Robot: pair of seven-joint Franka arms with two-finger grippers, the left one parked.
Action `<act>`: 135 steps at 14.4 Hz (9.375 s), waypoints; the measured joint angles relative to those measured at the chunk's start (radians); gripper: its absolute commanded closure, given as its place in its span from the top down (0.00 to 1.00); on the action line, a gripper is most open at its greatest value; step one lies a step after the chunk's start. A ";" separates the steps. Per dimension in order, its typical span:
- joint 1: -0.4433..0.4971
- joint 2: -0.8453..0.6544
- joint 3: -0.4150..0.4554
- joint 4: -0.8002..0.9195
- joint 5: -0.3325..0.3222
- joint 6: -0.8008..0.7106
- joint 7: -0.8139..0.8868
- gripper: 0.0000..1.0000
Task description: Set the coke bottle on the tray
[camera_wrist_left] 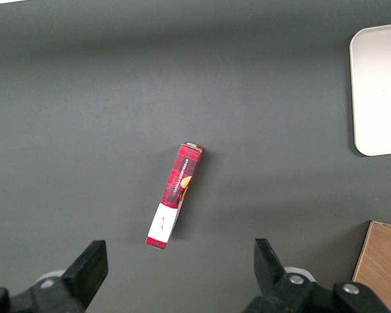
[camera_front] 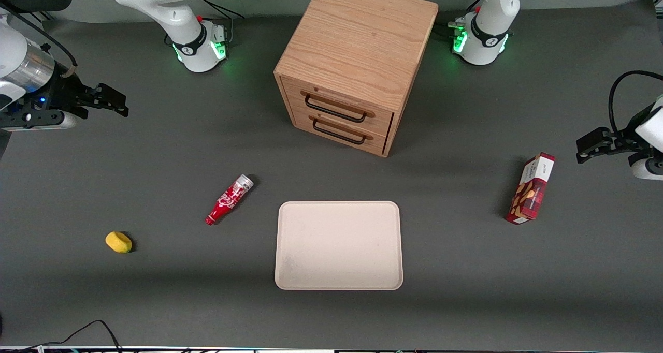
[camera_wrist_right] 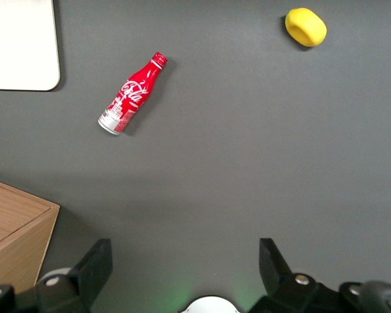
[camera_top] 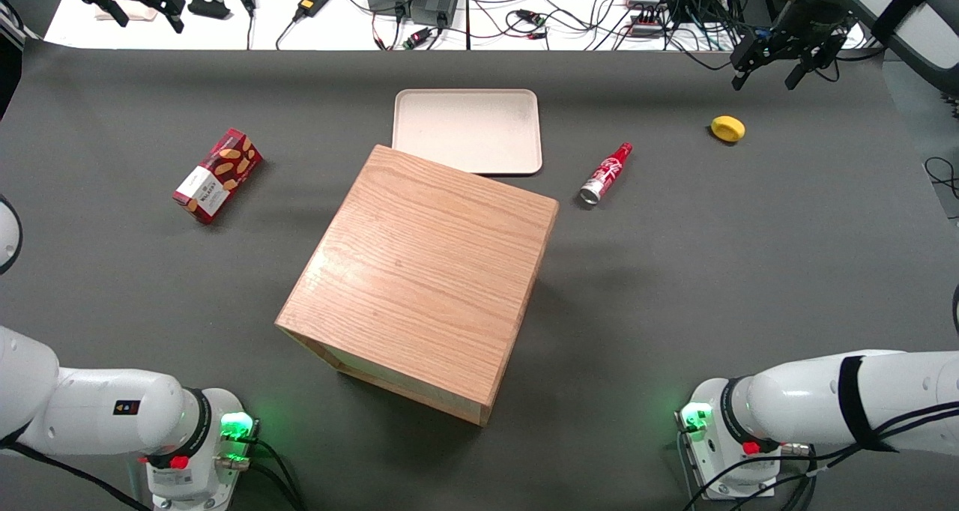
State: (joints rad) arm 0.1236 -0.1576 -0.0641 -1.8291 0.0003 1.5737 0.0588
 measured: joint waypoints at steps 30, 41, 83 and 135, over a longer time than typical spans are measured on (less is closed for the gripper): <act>0.074 0.501 0.201 -0.061 -0.021 0.576 0.780 1.00; 0.068 0.577 0.212 -0.239 -0.091 0.881 0.944 1.00; 0.004 0.421 0.219 0.461 0.009 -0.098 0.755 0.00; 0.252 1.067 0.206 0.695 -0.131 0.483 0.398 1.00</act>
State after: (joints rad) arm 0.3758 0.9096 0.1420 -1.1343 -0.1304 2.0565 0.4566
